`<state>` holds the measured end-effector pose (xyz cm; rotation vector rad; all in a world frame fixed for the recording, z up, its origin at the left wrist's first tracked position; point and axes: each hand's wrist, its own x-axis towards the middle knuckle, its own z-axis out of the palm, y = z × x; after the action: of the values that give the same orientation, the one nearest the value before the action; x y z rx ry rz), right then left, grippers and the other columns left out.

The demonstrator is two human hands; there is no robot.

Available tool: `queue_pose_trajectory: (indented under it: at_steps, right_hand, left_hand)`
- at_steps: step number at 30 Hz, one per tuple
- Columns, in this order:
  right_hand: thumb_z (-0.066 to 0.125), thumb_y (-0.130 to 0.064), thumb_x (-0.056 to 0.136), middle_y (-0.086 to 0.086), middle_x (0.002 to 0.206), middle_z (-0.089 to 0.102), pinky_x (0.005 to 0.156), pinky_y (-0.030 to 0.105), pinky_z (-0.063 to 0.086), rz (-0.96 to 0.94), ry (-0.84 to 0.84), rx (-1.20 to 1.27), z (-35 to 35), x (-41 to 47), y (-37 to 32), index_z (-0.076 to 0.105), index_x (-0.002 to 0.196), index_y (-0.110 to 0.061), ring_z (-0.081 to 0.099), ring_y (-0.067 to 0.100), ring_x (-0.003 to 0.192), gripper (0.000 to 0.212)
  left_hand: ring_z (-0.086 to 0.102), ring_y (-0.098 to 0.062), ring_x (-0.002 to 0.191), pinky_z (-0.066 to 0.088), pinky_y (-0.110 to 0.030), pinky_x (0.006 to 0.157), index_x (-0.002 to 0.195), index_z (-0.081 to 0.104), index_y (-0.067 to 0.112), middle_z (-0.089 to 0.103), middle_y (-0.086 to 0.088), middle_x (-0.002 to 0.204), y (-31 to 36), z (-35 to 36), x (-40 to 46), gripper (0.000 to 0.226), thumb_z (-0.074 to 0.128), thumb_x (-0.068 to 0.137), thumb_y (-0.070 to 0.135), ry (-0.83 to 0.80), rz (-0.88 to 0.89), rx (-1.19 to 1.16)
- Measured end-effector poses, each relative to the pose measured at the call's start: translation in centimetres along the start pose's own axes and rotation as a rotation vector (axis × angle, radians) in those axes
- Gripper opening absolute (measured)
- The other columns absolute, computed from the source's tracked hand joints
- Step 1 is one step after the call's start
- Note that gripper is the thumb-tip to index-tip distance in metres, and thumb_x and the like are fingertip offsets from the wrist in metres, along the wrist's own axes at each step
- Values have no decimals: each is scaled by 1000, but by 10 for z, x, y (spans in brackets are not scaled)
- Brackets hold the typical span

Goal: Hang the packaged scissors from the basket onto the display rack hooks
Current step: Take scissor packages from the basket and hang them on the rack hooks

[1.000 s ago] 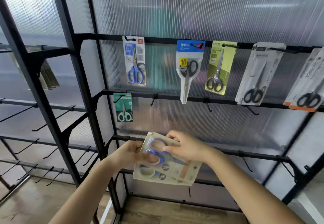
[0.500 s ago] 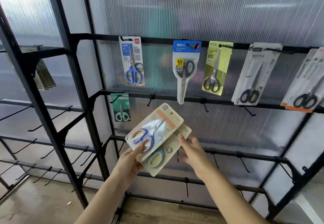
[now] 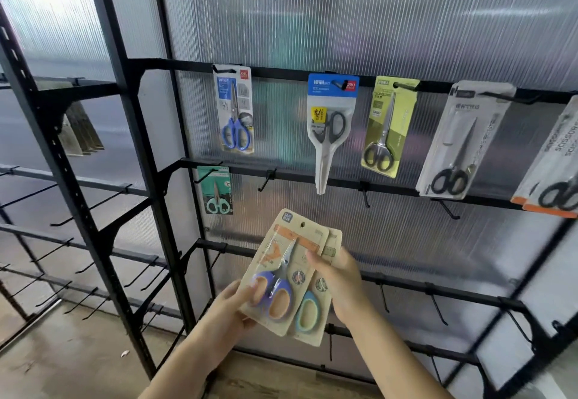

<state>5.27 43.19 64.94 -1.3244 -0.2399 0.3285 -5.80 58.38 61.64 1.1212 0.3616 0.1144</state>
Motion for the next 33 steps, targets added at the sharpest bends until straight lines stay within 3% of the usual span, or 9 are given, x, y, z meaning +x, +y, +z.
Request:
queue_pose_trajectory:
  at_steps: [3,7,11,14,17,20,25,28,33]
  right_hand:
    - [63,-4,87,5,99,73,78,33,56,-16,-65,-62,-7,4,-1,63,105,-10,69,21,94,19]
    - [64,-6,87,4,99,73,75,29,56,-23,-112,-74,-2,12,-1,62,105,-11,70,18,92,19]
    - [62,-14,89,1,97,73,75,27,56,23,-90,-112,9,28,6,65,103,-12,70,14,89,15]
    - [60,-23,92,2,92,74,75,32,56,94,-4,-175,18,41,12,67,93,-16,70,15,83,10]
    - [59,-31,93,-3,82,71,59,26,50,125,195,-195,22,58,10,66,83,-19,66,10,73,17]
    - [59,-35,92,-8,82,69,58,24,44,99,261,-216,23,79,0,65,85,-21,64,8,75,16]
    - [67,-39,82,-2,90,74,80,36,54,71,198,-203,43,106,-9,69,97,-16,70,18,88,28]
    - [66,-28,86,-2,89,74,65,23,54,37,134,-234,57,112,-6,68,101,-13,71,12,81,21]
    - [66,-16,87,2,88,74,53,16,51,25,123,-280,69,119,-2,69,94,-11,70,6,71,9]
  left_hand:
    - [67,-26,70,52,-34,62,107,60,0,70,-19,89,9,-1,9,41,73,76,24,41,32,37]
    - [62,-35,84,47,-47,78,101,60,1,65,-30,102,6,3,16,35,71,81,27,49,33,172]
    - [64,-31,81,51,-39,69,103,59,1,68,-24,99,5,-11,30,21,57,92,18,117,53,184]
    - [67,-25,76,54,-34,63,102,60,1,70,-16,91,10,-27,45,18,55,93,16,129,70,210]
    - [64,-17,66,50,-27,56,90,59,4,69,-5,76,19,-42,60,12,53,94,13,166,88,201]
    - [60,-12,64,45,-25,61,81,58,8,66,3,66,32,-59,79,15,53,94,11,198,113,218]
    - [64,-19,74,47,-28,63,90,61,8,70,-6,82,43,-85,112,8,56,93,13,190,94,207]
    - [65,-11,66,48,-21,54,93,59,6,69,-1,77,46,-90,124,9,55,94,14,138,77,236]
    - [63,-23,80,49,-32,72,101,56,-1,68,-14,90,46,-89,136,21,57,93,18,76,41,247]
